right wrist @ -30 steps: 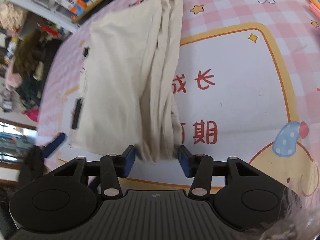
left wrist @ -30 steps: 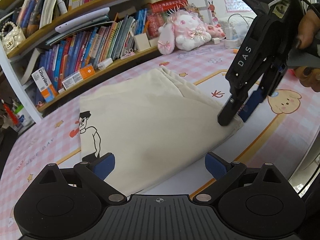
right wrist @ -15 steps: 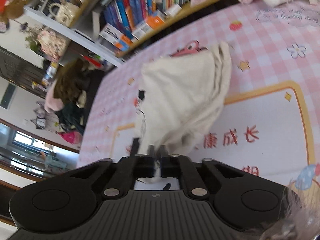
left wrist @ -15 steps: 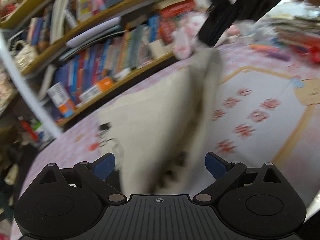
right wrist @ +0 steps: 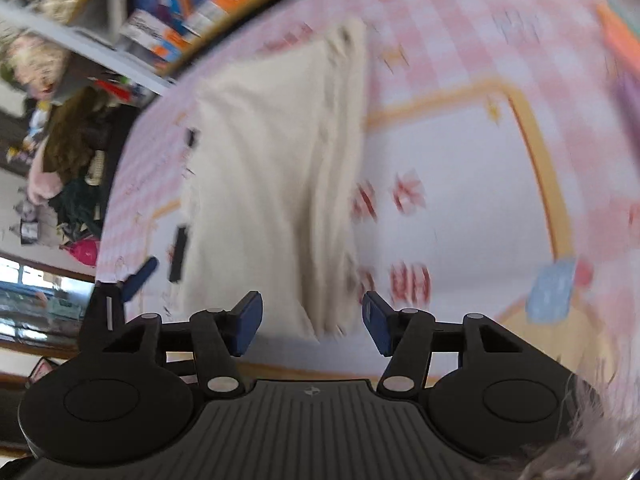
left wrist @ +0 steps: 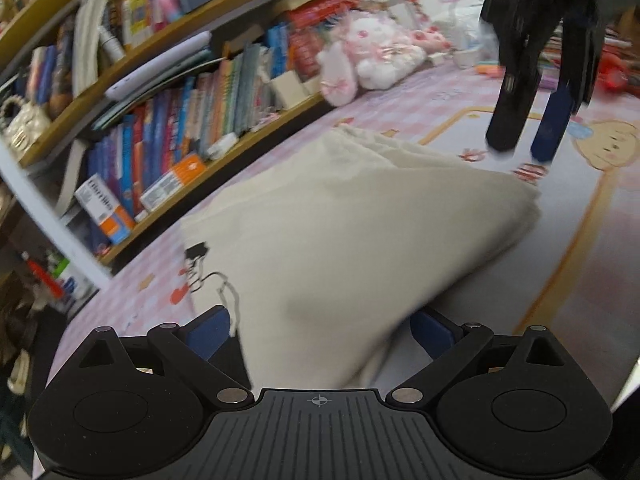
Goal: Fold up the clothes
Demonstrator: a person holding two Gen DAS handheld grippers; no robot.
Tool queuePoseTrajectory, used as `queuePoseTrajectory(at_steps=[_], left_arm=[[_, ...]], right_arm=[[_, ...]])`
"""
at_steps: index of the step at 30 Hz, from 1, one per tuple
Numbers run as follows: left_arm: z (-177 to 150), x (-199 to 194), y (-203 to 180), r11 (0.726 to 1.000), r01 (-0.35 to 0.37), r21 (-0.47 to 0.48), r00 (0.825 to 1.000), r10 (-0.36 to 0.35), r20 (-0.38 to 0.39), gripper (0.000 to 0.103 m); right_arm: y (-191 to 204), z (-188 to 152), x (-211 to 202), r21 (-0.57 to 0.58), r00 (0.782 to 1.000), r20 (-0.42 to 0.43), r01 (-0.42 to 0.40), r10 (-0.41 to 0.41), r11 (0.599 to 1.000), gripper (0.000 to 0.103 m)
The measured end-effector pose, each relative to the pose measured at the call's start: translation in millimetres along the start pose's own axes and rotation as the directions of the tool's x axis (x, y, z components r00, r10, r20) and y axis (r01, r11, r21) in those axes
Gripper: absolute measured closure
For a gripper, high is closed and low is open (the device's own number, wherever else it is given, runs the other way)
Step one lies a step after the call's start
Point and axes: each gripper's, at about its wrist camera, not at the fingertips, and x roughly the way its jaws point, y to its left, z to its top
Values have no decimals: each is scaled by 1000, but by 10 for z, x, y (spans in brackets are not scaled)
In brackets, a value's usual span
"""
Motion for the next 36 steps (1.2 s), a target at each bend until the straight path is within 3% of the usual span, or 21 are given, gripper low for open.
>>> queuePoseTrajectory(at_steps=[5, 6, 7, 8, 11, 14, 17, 22, 25, 29, 32, 34, 35, 36], left_arm=[[-15, -24, -38, 1000, 25, 15, 1000, -25, -5, 4], [-19, -24, -30, 1000, 28, 9, 1000, -28, -7, 4], [-24, -26, -23, 1000, 30, 3, 1000, -30, -8, 4], [-29, -28, -17, 1000, 31, -2, 999, -31, -9, 4], [-46, -34, 3, 999, 35, -18, 999, -35, -11, 4], [-68, -46, 21, 999, 24, -25, 1000, -24, -13, 4], [-99, -45, 43, 1000, 5, -27, 1000, -5, -8, 4], [-134, 15, 139, 997, -61, -40, 998, 60, -19, 4], [-162, 47, 226, 996, -91, -25, 995, 90, -29, 4], [-178, 27, 294, 997, -78, 6, 997, 78, -17, 4], [-180, 13, 294, 997, -62, 44, 998, 62, -6, 4], [-179, 8, 286, 997, -49, 65, 999, 49, -3, 4], [-176, 5, 289, 997, -41, 72, 999, 41, -1, 4], [-173, -1, 293, 996, -31, 78, 1000, 31, 2, 4]], right_arm=[[29, -25, 160, -11, 999, 11, 46, -46, 999, 48], [63, -21, 180, -25, 998, 12, 59, -59, 998, 53], [99, -20, 205, -43, 997, 7, 73, -72, 996, 75], [121, -23, 240, -54, 997, -7, 74, -74, 996, 87], [190, -14, 302, -84, 997, -34, 67, -70, 994, 94], [284, 56, 115, -57, 1000, -4, -27, 26, 998, 96], [439, 151, -178, -59, 989, 68, -131, 134, 990, 96], [638, 302, -439, -73, 969, 152, -186, 195, 980, 101], [637, 288, -420, -99, 978, 155, -122, 136, 988, 101], [573, 151, -267, -150, 992, 124, 10, 9, 989, 100], [448, 55, -196, -140, 988, 121, 109, -92, 984, 93], [473, -32, -179, -233, 969, 160, 223, -189, 947, 70], [516, -86, -163, -305, 955, 188, 280, -231, 910, 64], [603, -168, -133, -418, 938, 225, 337, -263, 844, 58]])
